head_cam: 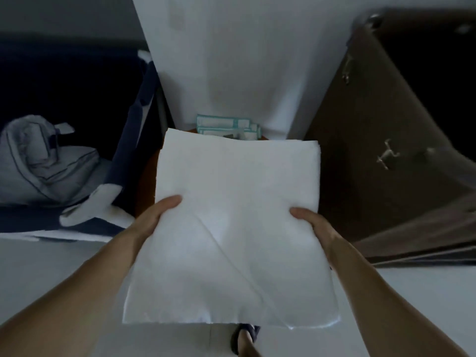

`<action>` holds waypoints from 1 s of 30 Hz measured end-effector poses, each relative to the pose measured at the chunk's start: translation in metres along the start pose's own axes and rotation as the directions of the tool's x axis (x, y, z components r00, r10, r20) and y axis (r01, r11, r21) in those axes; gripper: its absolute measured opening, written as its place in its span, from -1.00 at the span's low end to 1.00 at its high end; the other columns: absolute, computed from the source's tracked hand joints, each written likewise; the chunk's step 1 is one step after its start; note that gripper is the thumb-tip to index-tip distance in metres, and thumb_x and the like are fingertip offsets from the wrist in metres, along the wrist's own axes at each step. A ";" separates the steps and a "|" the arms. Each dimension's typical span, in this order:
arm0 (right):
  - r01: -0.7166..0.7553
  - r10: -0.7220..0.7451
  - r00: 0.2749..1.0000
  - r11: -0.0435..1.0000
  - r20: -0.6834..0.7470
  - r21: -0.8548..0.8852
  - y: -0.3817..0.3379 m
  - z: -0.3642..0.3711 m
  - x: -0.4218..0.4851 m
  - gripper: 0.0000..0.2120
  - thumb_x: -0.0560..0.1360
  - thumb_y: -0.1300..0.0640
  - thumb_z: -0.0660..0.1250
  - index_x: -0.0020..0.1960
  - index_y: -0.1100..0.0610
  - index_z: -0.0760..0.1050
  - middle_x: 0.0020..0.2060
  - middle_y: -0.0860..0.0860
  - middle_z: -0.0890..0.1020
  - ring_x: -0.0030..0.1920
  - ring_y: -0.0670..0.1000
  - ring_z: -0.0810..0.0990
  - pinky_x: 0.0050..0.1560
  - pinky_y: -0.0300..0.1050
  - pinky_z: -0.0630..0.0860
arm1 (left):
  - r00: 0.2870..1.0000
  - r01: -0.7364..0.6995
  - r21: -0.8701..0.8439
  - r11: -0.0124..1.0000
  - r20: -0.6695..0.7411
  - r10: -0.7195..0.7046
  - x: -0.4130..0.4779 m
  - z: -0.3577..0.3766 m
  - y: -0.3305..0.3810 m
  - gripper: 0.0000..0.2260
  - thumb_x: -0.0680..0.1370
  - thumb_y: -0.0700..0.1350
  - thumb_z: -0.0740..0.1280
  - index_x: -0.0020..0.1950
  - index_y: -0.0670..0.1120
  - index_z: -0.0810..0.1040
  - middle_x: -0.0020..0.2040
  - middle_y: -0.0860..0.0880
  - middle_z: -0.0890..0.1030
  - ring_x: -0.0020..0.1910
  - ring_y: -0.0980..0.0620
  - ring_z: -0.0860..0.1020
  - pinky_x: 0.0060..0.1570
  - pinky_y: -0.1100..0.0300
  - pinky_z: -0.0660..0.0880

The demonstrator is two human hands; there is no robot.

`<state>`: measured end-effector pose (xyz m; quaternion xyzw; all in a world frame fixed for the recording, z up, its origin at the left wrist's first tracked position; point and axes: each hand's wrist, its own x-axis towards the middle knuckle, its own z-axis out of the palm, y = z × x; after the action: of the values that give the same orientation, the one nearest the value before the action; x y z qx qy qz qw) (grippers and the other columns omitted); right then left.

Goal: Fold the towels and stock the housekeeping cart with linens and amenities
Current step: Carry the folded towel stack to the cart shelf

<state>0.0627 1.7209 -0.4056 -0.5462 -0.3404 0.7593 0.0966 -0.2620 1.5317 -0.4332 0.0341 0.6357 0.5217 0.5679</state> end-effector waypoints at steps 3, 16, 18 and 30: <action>0.093 -0.092 0.995 0.995 -0.035 0.020 0.014 0.003 -0.054 -0.45 0.26 0.05 0.48 0.19 0.29 0.58 0.05 0.33 0.66 -0.10 0.26 0.66 -0.08 0.08 0.64 | 0.997 -0.029 0.043 0.999 0.076 0.026 -0.039 0.001 0.005 -0.37 0.19 0.18 0.63 0.21 0.04 0.65 0.15 -0.10 0.67 0.10 -0.15 0.66 0.13 -0.09 0.53; 0.150 -0.118 0.981 0.964 -0.155 0.219 0.126 -0.061 -0.243 -0.59 0.40 0.06 0.40 0.16 0.27 0.61 0.05 0.34 0.66 -0.07 0.29 0.68 -0.09 0.14 0.66 | 0.952 -0.058 0.228 0.972 0.306 -0.015 -0.161 0.070 -0.039 -0.40 0.26 0.19 0.58 0.25 0.06 0.59 0.15 -0.08 0.68 0.08 -0.15 0.66 0.04 -0.09 0.56; 0.152 -0.103 0.976 0.954 -0.194 0.257 0.144 -0.091 -0.266 -0.60 0.42 0.06 0.38 0.16 0.28 0.61 0.06 0.35 0.65 -0.05 0.29 0.66 -0.02 0.16 0.64 | 0.932 -0.034 0.241 0.970 0.357 -0.056 -0.169 0.100 -0.058 -0.42 0.29 0.17 0.58 0.26 0.05 0.60 0.18 -0.10 0.66 0.12 -0.19 0.64 0.15 -0.16 0.52; 0.319 -0.142 0.884 0.880 -0.445 0.352 0.227 -0.364 -0.418 -0.60 0.39 0.10 0.42 0.14 0.32 0.59 -0.01 0.33 0.68 -0.15 0.25 0.70 -0.27 -0.02 0.64 | 0.849 -0.052 0.320 0.946 0.514 -0.127 -0.257 0.403 -0.196 -0.54 0.34 0.03 0.52 0.20 -0.10 0.63 0.08 -0.23 0.68 0.00 -0.25 0.67 -0.19 -0.05 0.63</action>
<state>0.6005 1.4841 -0.2902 -0.6132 -0.2074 0.6661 0.3705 0.2420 1.5311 -0.3186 0.2554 0.5322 0.3699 0.7174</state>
